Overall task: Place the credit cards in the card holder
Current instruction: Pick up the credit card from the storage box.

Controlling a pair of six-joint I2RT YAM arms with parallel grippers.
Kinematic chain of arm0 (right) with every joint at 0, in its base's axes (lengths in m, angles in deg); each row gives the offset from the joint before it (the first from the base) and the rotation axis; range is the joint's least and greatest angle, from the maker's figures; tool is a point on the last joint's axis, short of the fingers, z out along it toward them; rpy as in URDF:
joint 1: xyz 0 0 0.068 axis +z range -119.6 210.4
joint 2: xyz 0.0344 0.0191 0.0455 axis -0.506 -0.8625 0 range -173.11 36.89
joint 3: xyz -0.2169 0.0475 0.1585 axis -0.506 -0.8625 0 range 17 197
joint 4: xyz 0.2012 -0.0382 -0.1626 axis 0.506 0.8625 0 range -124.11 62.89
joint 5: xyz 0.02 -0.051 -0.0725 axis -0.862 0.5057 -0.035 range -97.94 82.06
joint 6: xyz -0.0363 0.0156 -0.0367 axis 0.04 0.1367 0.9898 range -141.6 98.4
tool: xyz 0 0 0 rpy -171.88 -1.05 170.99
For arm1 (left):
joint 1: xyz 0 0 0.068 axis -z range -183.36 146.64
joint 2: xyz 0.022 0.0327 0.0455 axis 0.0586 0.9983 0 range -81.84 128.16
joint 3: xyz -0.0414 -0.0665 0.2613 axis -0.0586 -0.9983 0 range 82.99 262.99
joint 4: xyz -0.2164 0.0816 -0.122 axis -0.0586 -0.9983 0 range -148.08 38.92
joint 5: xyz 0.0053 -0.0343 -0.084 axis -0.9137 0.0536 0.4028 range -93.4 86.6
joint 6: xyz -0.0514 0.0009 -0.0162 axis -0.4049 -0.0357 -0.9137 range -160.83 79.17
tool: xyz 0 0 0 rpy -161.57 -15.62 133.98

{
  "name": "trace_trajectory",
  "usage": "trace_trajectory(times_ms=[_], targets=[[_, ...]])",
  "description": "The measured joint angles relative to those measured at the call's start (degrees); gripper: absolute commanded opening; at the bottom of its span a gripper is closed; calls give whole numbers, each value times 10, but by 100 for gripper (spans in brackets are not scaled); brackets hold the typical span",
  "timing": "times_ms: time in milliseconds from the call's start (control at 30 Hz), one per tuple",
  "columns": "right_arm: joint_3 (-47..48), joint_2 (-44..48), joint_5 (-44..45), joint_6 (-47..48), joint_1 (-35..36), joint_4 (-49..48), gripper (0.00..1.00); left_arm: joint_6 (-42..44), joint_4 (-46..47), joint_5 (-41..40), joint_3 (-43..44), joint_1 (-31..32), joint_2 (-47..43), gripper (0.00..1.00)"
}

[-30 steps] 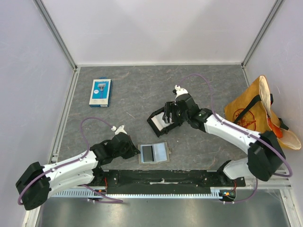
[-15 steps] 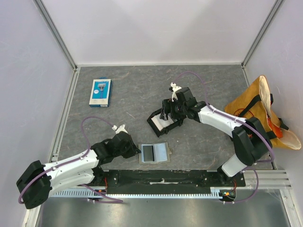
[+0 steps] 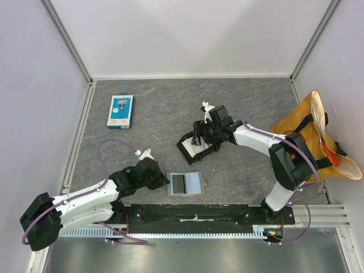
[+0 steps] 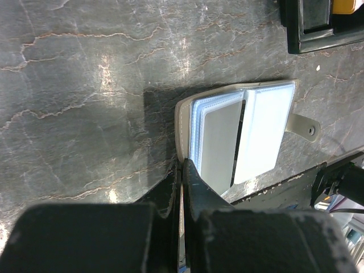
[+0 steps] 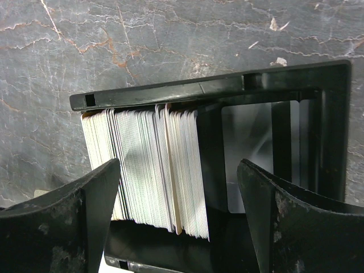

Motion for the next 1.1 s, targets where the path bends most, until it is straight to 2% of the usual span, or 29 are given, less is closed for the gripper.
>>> trace_trajectory(times_ms=[233, 500, 867, 933, 1100], targets=[[4, -13, -25, 5, -3, -6, 90, 0, 0, 0, 1, 0, 10, 2], [4, -13, -59, 4, -11, -6, 83, 4, 0, 0, 5, 0, 19, 2], [4, -13, -85, 4, -23, -8, 68, 5, 1, 0, 5, 0, 19, 2], [4, -13, -85, 4, -24, -8, 63, 5, 1, 1, 5, 0, 19, 2], [4, -13, -87, 4, -29, -8, 59, 5, 1, 1, 5, 0, 19, 2]])
